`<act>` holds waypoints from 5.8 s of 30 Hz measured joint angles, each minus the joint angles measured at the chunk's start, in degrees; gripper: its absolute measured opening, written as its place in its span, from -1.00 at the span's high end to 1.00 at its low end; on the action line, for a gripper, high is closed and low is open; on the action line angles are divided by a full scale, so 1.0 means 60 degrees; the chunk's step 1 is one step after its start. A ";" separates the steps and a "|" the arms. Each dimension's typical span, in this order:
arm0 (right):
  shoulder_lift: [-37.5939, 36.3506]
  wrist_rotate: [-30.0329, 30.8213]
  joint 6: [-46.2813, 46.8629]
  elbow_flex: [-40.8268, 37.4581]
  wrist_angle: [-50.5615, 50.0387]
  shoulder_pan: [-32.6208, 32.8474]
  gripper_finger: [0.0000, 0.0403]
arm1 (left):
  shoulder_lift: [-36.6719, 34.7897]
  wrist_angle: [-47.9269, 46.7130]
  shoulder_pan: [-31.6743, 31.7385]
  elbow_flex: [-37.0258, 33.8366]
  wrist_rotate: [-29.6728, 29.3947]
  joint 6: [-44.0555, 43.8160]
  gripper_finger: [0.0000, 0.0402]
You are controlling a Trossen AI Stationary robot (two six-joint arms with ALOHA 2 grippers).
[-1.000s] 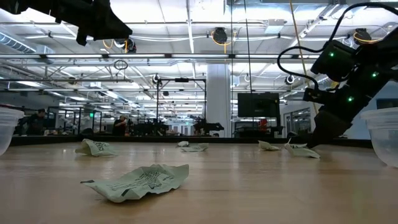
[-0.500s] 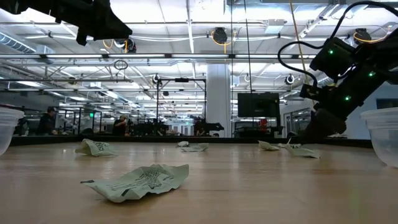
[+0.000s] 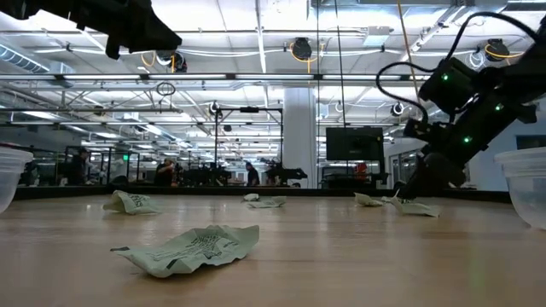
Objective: Pick and place Stevia / Truvia into bins
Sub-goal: Put the white stevia packet into the right transparent container, then put the white stevia packet into the left transparent container
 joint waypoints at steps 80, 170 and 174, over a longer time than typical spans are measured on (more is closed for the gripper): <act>0.0085 0.0737 0.6333 0.3089 -0.4978 1.1193 0.95 | 0.0002 -0.0038 0.0000 0.0000 0.0015 -0.0312 0.55; -0.2439 0.1715 0.1599 0.1996 -0.0116 0.4381 0.48 | 0.6704 -1.0292 0.0594 0.2740 0.4543 -0.4067 0.55; -0.2499 0.1719 0.1647 0.2000 -0.0381 0.4381 0.48 | 0.7145 -1.0237 0.0622 0.2672 0.3540 -0.3819 0.55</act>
